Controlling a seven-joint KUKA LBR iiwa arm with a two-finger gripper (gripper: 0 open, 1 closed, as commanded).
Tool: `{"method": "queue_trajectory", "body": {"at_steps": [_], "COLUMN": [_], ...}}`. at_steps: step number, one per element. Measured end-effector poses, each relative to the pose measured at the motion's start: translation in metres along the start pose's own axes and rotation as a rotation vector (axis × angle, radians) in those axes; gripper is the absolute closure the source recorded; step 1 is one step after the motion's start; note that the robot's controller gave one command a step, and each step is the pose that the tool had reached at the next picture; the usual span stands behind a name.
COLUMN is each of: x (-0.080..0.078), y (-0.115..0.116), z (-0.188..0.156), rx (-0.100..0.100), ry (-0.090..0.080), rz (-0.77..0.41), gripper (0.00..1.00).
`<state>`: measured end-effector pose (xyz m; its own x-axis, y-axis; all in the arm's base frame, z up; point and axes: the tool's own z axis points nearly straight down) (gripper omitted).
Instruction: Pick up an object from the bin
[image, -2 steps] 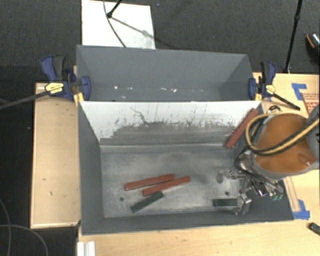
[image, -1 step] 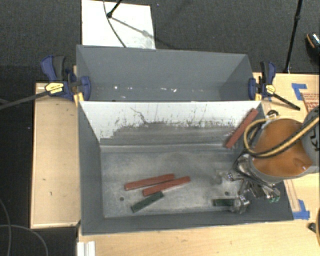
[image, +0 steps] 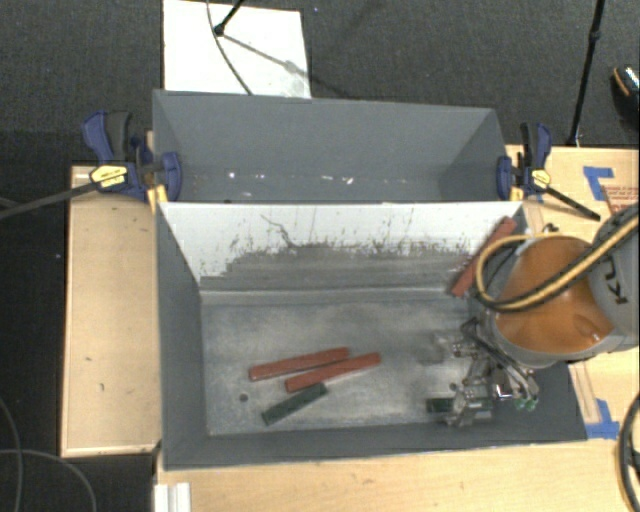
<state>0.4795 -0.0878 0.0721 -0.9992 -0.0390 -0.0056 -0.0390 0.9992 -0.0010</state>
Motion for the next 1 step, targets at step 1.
{"method": "queue_trajectory", "body": {"at_steps": [1], "x": [0.0021], "y": [0.0007], "z": [0.0018], "rx": [-0.001], "ry": [0.006], "rz": [-0.005], "gripper": [1.0]}}
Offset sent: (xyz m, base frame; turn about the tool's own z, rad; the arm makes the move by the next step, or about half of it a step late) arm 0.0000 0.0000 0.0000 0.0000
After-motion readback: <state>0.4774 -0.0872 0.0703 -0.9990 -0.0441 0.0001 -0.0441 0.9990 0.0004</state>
